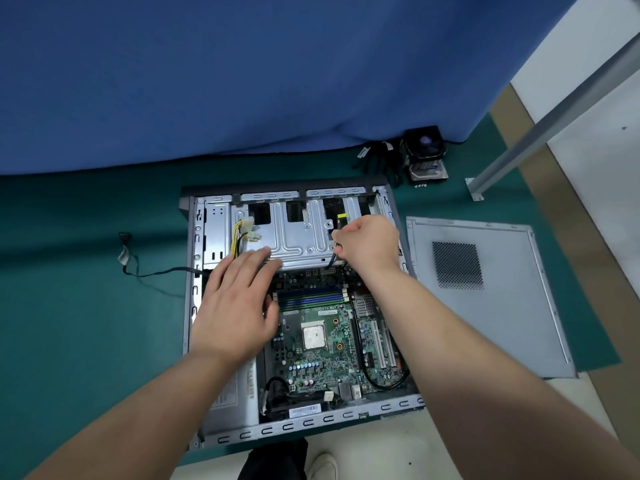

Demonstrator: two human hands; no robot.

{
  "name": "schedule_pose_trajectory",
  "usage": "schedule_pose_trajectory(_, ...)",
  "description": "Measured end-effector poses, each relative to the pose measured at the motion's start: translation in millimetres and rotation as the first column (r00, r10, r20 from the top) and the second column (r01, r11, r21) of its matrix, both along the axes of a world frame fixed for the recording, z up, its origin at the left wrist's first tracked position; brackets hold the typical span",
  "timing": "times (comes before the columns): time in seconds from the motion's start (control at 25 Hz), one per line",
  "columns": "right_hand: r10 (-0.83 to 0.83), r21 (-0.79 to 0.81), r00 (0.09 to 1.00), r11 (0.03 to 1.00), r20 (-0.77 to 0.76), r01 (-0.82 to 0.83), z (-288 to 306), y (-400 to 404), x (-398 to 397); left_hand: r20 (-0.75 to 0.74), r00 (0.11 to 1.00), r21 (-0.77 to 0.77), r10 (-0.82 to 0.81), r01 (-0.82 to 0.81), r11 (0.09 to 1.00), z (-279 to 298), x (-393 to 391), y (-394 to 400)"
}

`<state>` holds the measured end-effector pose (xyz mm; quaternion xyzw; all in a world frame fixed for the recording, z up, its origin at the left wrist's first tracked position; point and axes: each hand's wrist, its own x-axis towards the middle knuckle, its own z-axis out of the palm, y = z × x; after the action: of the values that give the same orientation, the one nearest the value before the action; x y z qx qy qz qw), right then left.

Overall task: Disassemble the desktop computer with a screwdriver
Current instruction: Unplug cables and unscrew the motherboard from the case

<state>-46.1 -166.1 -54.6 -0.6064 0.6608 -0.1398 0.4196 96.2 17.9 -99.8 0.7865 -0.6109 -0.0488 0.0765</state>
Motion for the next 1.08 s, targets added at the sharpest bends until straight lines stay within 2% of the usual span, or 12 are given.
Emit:
schedule_pose_trajectory(0.2,0.070,-0.016,0.973,0.997,-0.219,-0.075,8,-1,18,-0.042,0.999,-0.005,-0.015,0.015,1.000,-1,1,1)
schedule_pose_trajectory(0.32,0.044,-0.014,0.977,0.999,-0.211,-0.048,9,5,25,-0.069,0.997,-0.006,-0.026,0.026,1.000,3,1,1)
schedule_pose_trajectory(0.48,0.046,-0.003,0.988,0.999,-0.150,-0.047,7,11,20,-0.269,0.963,-0.134,0.030,-0.068,0.989,18,0,-22)
schedule_pose_trajectory(0.56,0.059,0.025,0.989,0.998,-0.139,-0.056,9,11,18,-0.315,0.949,-0.132,-0.014,-0.029,0.991,30,-2,-62)
schedule_pose_trajectory(0.64,0.056,0.032,0.989,0.998,-0.136,-0.052,9,11,15,-0.424,0.906,0.001,-0.015,0.017,1.000,42,-4,-112)
schedule_pose_trajectory(0.72,0.061,0.027,0.986,0.998,-0.153,-0.057,5,10,14,-0.473,0.878,0.205,0.075,0.027,0.978,53,-4,-157)
schedule_pose_trajectory(0.84,0.084,0.035,0.980,0.996,-0.180,-0.079,2,7,13,-0.310,0.945,0.433,0.109,0.039,0.901,56,-11,-191)
schedule_pose_trajectory(1.08,0.079,0.074,0.988,0.995,-0.133,-0.069,2,4,9,-0.228,0.959,0.529,0.166,-0.021,0.848,59,-18,-216)
